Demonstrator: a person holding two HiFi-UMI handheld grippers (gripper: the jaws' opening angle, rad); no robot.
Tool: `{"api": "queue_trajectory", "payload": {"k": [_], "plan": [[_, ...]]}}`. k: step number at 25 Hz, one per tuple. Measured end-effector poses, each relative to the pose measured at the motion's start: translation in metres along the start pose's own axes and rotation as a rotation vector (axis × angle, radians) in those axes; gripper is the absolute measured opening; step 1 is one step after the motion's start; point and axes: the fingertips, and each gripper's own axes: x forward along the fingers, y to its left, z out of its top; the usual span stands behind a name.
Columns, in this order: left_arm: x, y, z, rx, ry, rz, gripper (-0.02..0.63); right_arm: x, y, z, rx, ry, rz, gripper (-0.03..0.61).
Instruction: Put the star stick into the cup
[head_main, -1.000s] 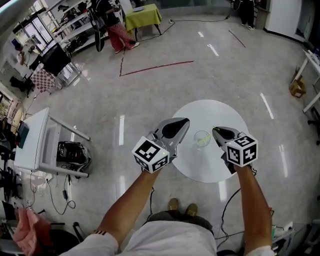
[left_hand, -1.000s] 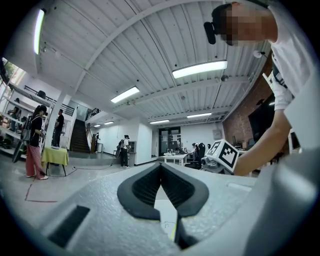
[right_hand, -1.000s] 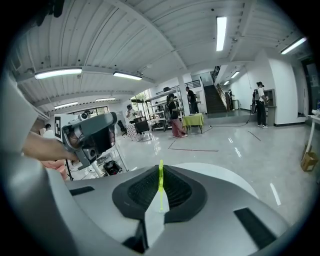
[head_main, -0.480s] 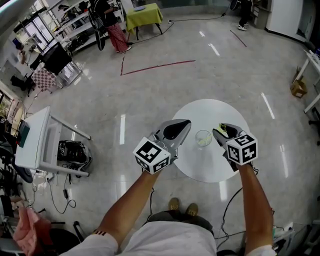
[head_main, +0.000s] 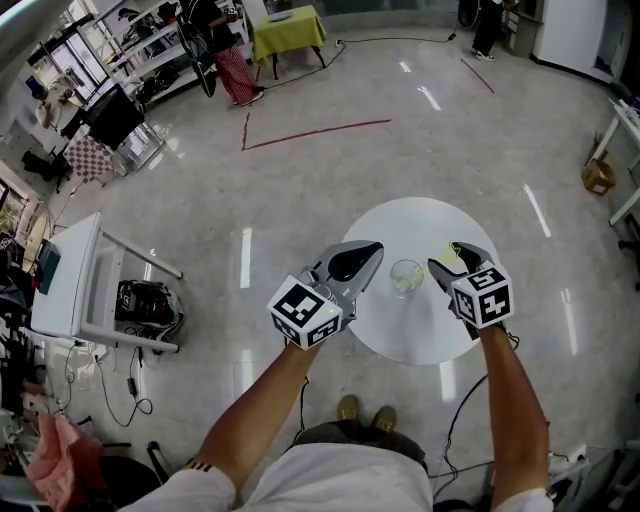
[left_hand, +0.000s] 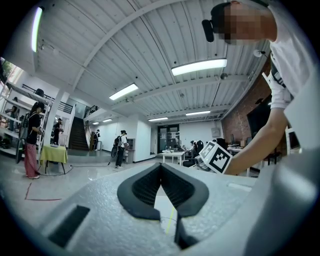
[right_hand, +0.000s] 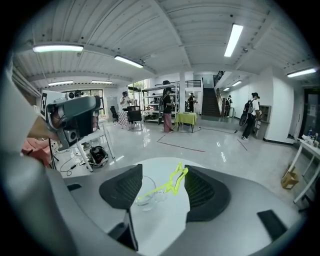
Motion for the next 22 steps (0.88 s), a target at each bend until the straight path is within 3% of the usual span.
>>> {"api": "queue_trajectory", "payload": {"k": [12,17,22], "plan": [[0.014,-0.013,0.000,0.006,0.007,-0.013,0.015,-0.019,-0.032,-0.001,0.006,-0.024,-0.068,0.244],[0.021,-0.016,0.006,0.021,-0.001,-0.021,0.015,-0.035,-0.041,0.015,-0.002,-0.090,-0.093,0.244],[0.029,-0.017,0.019,0.036,-0.015,-0.028,0.015,-0.053,-0.039,0.046,-0.007,-0.174,-0.061,0.244]]}}
